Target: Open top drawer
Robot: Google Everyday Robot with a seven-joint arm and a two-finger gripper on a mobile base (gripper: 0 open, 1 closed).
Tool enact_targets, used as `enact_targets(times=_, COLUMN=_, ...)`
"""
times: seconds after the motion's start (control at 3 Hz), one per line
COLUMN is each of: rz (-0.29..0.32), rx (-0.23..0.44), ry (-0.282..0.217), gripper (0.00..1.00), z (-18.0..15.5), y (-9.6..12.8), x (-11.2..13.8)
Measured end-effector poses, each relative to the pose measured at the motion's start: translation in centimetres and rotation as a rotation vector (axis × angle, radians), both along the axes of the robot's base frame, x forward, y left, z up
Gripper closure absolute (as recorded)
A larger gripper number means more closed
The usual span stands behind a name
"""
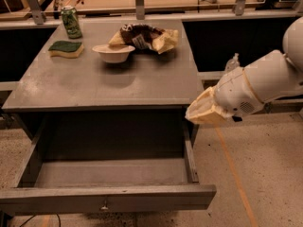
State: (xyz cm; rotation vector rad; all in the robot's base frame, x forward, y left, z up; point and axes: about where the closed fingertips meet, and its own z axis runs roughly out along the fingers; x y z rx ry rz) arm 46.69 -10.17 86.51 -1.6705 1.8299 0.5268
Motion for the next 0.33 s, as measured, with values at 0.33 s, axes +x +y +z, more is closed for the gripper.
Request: enact_targets(times=0.33, rz=-0.005, rx=0.008, ry=-0.011, gripper=0.84, z=0.57, y=-0.18, x=-0.09)
